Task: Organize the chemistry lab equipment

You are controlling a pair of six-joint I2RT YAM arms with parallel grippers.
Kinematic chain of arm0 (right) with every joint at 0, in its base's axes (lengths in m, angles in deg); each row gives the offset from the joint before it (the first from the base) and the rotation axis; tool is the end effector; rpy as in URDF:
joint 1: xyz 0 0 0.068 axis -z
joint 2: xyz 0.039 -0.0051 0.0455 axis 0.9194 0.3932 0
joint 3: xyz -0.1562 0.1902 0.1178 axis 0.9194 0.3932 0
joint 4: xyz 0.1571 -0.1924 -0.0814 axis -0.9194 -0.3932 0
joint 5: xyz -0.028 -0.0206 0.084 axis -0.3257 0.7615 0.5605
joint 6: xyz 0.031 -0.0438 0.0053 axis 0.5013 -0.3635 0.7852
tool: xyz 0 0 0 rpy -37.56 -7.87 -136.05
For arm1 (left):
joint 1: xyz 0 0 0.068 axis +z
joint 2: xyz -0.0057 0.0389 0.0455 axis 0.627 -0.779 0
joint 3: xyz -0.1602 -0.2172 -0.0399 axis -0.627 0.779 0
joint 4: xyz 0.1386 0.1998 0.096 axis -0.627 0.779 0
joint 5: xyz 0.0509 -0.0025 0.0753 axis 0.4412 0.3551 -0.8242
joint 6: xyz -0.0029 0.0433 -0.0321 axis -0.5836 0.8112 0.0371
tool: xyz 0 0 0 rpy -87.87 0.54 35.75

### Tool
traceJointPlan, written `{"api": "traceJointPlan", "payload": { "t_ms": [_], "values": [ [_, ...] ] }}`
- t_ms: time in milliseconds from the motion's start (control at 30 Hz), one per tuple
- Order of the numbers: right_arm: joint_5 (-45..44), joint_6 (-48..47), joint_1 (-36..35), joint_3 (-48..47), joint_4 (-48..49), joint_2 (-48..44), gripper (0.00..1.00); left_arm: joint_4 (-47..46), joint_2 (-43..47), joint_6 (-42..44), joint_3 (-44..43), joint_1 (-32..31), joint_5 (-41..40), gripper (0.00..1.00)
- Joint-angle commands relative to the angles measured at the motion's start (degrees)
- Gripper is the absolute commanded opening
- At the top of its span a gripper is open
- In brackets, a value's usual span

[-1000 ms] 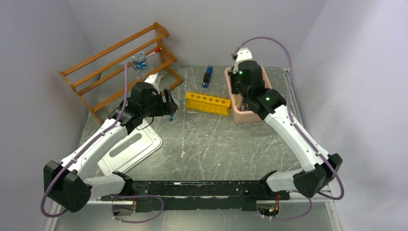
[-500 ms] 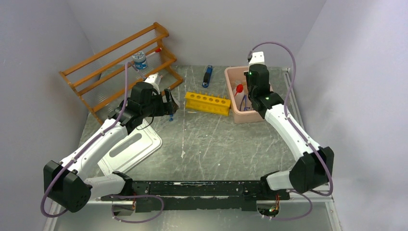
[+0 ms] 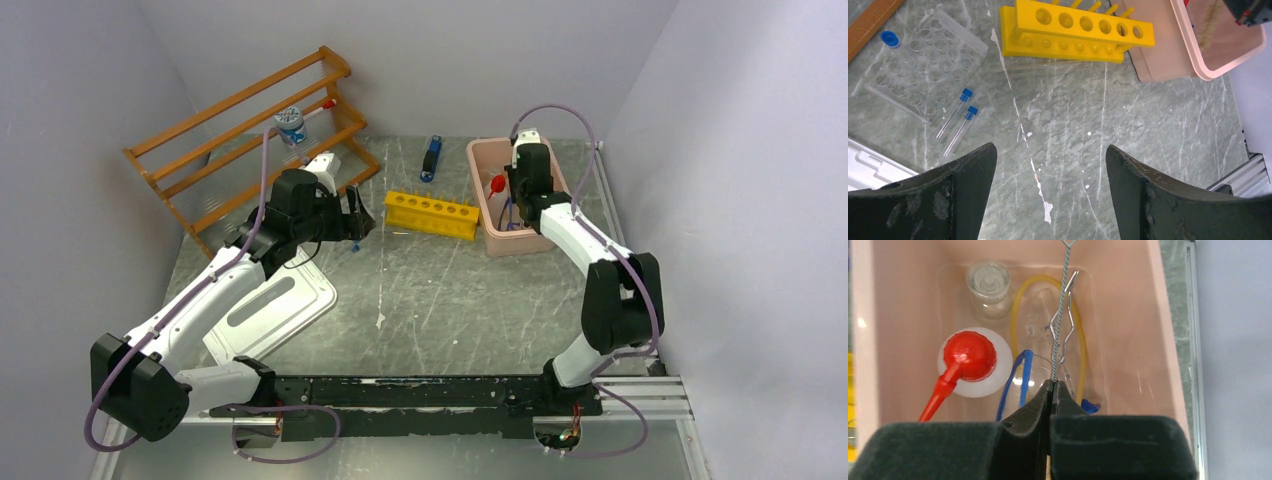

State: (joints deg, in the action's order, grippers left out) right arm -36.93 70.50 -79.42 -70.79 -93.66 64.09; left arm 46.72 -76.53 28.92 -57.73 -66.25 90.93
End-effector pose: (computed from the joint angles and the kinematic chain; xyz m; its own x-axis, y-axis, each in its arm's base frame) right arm 0.3554 0.0677 0.2690 -0.5067 -0.2334 -0.8300 -0.0055 0.9635 -0.2676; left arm 0.2347 -0.1250 0.3172 -0.6402 -0.1619 -0.7510 0.2667 0.8699 -0.4149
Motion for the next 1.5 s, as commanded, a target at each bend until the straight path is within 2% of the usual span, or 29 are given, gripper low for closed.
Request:
{"api": "traceJointPlan", "payload": {
  "t_ms": [0, 167, 333, 433, 800, 933, 1100, 1200, 1467],
  "values": [
    [1.97, -2.83, 2.0, -0.19, 4.16, 3.33, 0.0, -1.33, 0.68, 2.42, -1.53, 0.44, 2.17, 0.84],
    [0.26, -4.3, 3.01, -1.29, 3.5, 6.05, 0.01, -1.61, 0.63, 2.44, -1.22, 0.43, 2.03, 0.84],
    [1.73, -2.02, 3.03, -3.05, 1.51, 5.3, 0.31, -1.63, 0.47, 2.66, -1.19, 0.41, 2.02, 0.84],
    [1.59, -0.99, 2.34, -4.82, -0.91, 3.72, 0.39, -1.53, 0.43, 2.77, -1.48, 0.36, 2.67, 0.84],
    [-5.06, 5.51, -5.96, -12.73, -11.51, -3.03, 0.43, -1.43, 0.64, 2.19, -1.52, 0.35, 3.45, 0.82],
    [-3.45, 6.35, -12.21, -14.07, -13.86, -6.81, 0.49, 0.44, 0.87, 1.06, -2.85, 0.45, 2.07, 0.81],
    [5.79, 9.87, -18.98, -12.42, -14.12, -9.72, 0.51, 1.9, 3.49, 0.49, -2.62, 0.44, -1.54, 0.81],
    [10.27, 10.33, -22.0, -9.11, -11.65, -9.6, 0.52, 2.83, 5.94, -0.47, -1.7, 0.44, -4.46, 0.8],
    [19.7, 7.67, -27.08, -6.39, -8.9, 0.93, 0.59, 5.3, 11.13, -8.92, -0.72, 0.44, -23.87, 0.77]
  ]
}}
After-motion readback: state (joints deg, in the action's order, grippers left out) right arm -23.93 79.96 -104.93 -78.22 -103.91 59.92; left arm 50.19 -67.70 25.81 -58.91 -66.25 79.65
